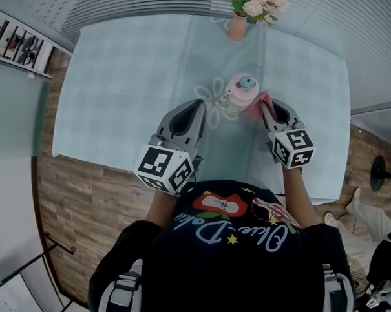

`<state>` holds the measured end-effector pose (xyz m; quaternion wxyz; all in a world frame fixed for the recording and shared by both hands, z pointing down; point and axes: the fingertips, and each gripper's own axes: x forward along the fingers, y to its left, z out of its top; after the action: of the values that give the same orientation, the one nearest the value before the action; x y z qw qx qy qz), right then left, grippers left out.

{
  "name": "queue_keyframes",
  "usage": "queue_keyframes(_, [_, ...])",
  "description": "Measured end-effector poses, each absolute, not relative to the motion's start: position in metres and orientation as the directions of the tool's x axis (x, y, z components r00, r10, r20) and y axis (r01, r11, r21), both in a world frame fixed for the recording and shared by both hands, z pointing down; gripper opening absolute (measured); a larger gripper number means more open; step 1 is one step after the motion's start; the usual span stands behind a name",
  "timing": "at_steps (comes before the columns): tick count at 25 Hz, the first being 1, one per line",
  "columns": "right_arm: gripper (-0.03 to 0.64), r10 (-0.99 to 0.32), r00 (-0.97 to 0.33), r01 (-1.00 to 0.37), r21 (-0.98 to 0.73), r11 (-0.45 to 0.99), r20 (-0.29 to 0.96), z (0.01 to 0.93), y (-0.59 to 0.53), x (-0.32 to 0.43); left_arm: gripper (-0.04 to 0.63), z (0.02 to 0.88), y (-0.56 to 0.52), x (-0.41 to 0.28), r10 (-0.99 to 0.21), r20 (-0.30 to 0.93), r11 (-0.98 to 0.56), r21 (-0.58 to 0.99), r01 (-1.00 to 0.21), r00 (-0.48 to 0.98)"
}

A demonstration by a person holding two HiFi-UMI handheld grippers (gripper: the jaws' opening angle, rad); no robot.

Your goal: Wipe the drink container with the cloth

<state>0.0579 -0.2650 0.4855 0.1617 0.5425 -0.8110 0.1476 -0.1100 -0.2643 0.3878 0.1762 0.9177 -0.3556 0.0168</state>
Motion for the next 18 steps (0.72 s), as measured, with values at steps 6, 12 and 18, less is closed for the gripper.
queue_keyframes(6, [0.032, -0.904, -0.368, -0.928, -0.155, 0.340, 0.217, 0.427, -0.278, 0.074, 0.003, 0.384, -0.264, -0.110, -0.646, 0.151, -0.689, 0.307, -0.657, 0.748])
queue_keyframes(12, [0.032, -0.876, -0.469, -0.870, -0.231, 0.436, 0.114, 0.399, -0.293, 0.058, 0.003, 0.383, -0.265, -0.112, -0.656, 0.151, -0.680, 0.307, -0.666, 0.740])
queue_keyframes(18, [0.032, -0.843, -0.516, -0.850, -0.214, 0.482, 0.151, 0.405, -0.299, 0.042, 0.003, 0.384, -0.265, -0.116, -0.666, 0.150, -0.670, 0.309, -0.675, 0.730])
